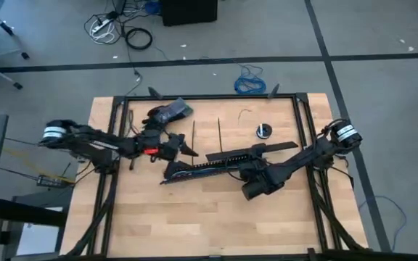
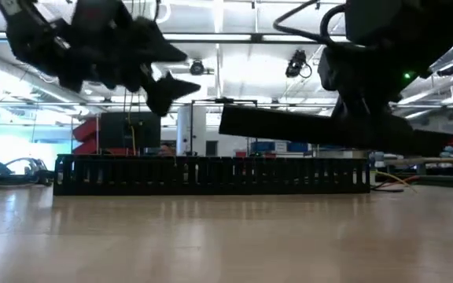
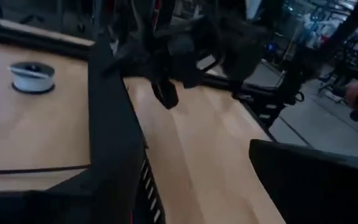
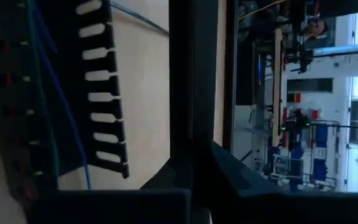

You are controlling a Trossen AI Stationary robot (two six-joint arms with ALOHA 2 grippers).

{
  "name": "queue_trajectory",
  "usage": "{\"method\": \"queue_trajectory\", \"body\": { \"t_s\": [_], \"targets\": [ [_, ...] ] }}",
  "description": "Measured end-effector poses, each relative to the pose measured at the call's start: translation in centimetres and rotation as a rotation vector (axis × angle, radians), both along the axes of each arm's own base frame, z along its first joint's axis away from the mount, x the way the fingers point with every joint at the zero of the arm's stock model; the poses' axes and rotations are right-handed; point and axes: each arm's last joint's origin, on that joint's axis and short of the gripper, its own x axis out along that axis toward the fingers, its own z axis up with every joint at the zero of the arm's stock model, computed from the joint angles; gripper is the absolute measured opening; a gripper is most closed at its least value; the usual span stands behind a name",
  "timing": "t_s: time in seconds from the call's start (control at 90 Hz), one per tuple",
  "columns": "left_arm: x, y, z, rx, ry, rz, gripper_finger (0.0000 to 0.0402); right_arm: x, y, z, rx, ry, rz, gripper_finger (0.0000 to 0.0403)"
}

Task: Ziptie cables
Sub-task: Close the black cable duct

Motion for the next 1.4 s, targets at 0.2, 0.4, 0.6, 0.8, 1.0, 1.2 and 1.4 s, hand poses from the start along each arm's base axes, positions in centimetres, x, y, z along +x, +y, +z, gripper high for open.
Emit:
{"method": "queue_trajectory", "body": {
  "t_s": [0.2,0.4,0.6,0.8,1.0,1.2,1.4],
  "targets": [
    [0.4,0.3,-1.0,0.128,0.006,0.064,0.0289,0.7,-0.1,0.3,0.023,-0.05,-0.012,0.0013],
    [0.5,0.3,-0.9,0.451,-0.029,0.194,0.0285,1.3,0.1,0.2,0.119,-0.074,-0.001,0.0013],
    [0.8,-0.4,-0.8,0.563,-0.047,0.14,0.0277,1.4,0.1,0.2,0.129,-0.081,-0.001,0.0013],
    [1.3,-0.3,-0.6,0.59,-0.013,0.141,0.0266,1.6,-0.1,0.2,0.136,-0.106,-0.009,0.0013],
    [2.4,-0.3,-0.8,0.591,0.03,0.126,0.0243,1.7,-0.1,0.3,0.145,-0.108,-0.008,0.0013],
    [3.3,-0.2,-0.8,0.592,0.039,0.122,0.0192,2.4,0.2,1.3,0.152,-0.129,-0.003,0.0013],
    [3.4,-0.4,-0.6,0.593,0.017,0.127,0.007,2.5,0.3,1.7,0.149,-0.117,0.0,0.0013]
  ]
}}
